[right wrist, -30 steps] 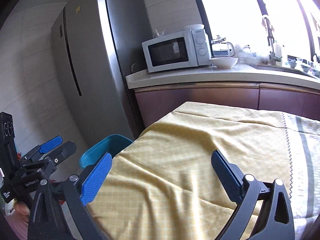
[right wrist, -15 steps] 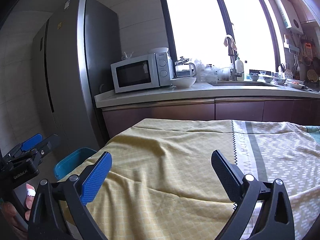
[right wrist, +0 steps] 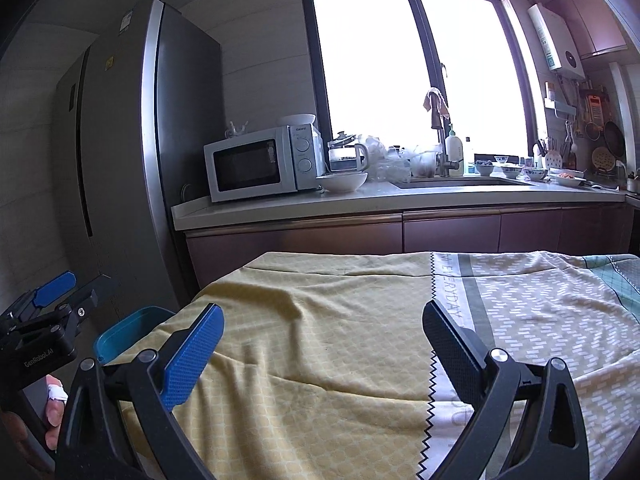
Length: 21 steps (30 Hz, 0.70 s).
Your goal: Collect trash
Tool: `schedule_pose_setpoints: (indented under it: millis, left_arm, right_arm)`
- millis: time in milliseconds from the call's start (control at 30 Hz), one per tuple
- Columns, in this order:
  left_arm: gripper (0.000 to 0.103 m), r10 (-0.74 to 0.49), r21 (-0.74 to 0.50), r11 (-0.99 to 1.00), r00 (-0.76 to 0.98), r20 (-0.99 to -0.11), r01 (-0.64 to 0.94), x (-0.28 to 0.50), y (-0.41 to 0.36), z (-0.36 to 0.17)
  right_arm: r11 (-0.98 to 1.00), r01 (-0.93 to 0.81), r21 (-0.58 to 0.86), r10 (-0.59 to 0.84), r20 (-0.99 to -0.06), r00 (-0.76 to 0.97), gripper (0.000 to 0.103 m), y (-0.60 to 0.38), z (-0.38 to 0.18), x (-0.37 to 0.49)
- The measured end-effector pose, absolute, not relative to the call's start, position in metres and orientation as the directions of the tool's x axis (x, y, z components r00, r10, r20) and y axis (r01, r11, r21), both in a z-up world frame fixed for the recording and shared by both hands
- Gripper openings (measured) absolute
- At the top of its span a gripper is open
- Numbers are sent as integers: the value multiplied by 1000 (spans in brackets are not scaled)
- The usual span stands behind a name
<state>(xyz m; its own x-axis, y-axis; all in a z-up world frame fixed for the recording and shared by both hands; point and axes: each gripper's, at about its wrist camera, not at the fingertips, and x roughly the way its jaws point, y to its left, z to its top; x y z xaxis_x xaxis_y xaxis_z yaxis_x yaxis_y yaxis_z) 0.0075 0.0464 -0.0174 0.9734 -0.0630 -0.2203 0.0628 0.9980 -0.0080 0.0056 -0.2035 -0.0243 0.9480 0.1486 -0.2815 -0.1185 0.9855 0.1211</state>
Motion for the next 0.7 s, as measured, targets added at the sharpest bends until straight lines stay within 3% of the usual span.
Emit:
schedule_pose_setpoints:
  millis: [700]
  left_arm:
    - [97, -67, 7, 998, 976, -209, 70, 6, 40, -18]
  right_arm:
    - [989, -98, 113, 125, -267, 956, 96, -213, -20, -2]
